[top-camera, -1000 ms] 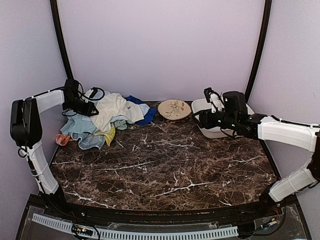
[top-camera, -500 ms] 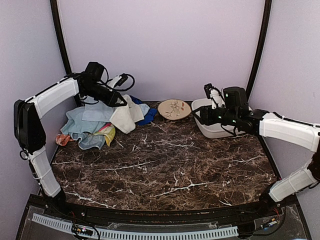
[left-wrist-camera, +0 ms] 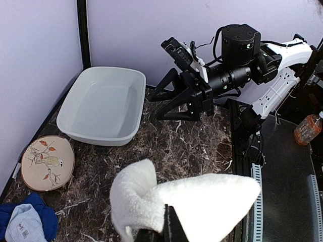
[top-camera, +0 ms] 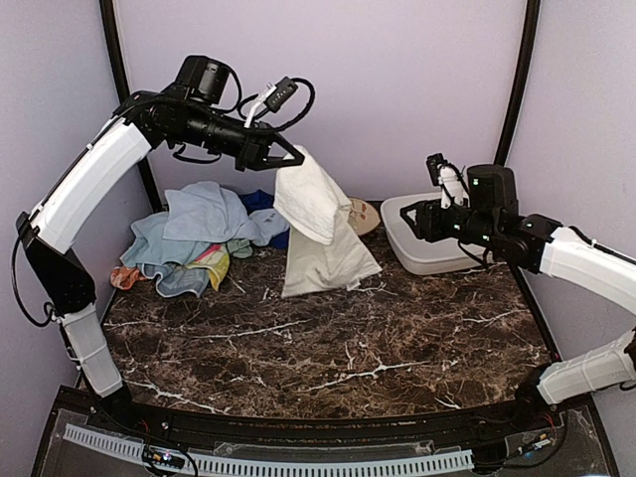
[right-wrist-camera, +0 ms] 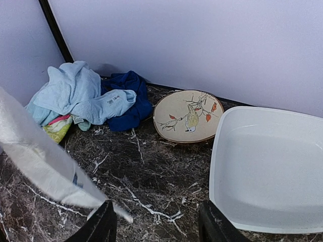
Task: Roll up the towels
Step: Place the towel at the center of the board.
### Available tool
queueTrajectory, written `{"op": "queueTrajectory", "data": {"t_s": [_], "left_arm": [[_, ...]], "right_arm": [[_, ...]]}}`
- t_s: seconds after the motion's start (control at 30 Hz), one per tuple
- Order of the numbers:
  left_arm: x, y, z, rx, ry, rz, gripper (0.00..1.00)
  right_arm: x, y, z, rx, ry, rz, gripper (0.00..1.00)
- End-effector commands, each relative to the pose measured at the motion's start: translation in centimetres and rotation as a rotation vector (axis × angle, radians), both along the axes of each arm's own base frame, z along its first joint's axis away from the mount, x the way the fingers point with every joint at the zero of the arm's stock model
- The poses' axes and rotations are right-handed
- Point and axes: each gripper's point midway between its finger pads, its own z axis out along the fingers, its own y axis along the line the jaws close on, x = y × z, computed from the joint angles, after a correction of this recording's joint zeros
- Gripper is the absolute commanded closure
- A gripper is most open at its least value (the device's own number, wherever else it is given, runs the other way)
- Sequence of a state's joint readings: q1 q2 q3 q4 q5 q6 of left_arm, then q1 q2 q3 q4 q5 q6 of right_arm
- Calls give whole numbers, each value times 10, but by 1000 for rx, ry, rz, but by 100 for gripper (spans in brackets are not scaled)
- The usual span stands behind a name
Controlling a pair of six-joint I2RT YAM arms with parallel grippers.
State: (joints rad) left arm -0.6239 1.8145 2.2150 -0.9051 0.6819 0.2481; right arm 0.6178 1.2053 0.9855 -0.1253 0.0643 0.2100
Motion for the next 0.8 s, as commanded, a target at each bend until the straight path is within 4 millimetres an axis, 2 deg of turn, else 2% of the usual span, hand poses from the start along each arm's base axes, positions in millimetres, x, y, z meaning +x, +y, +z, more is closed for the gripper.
{"op": "queueTrajectory", "data": {"t_s": [0.0, 0.07, 0.1, 0.3, 0.37, 0.43, 0.5, 0.53, 0.6, 0.67, 0.7, 0.77], "left_arm": [[-17, 13, 5, -6, 59, -17, 100], [-15, 18, -20, 56, 59, 0, 100], [-13, 21, -40, 103, 73, 14, 100], [-9, 53, -185, 411, 180, 64, 100], [-5, 69, -219, 477, 203, 91, 100], [6, 86, -234, 485, 222, 142, 100], [19, 103, -241, 472, 233, 201, 89], [24, 112, -242, 470, 237, 226, 82], [30, 129, -249, 506, 222, 264, 56], [30, 143, -259, 565, 187, 285, 36], [29, 147, -262, 581, 172, 295, 29], [26, 150, -263, 581, 152, 294, 23]], "right_arm": [[0, -8, 8, -7, -29, -20, 46], [-1, -6, 3, -14, -17, -11, 46], [-1, -5, -1, -17, -8, -7, 46], [-8, -1, -28, -34, 47, 22, 44], [-11, 2, -38, -60, 65, 30, 44], [-16, 7, -49, -86, 88, 44, 43], [-17, 13, -63, -104, 116, 61, 42], [-18, 16, -69, -111, 131, 71, 41], [-20, 26, -84, -132, 167, 93, 41], [-22, 40, -98, -156, 200, 121, 41], [-24, 47, -105, -164, 217, 129, 41], [-27, 57, -124, -188, 270, 136, 41]]}}
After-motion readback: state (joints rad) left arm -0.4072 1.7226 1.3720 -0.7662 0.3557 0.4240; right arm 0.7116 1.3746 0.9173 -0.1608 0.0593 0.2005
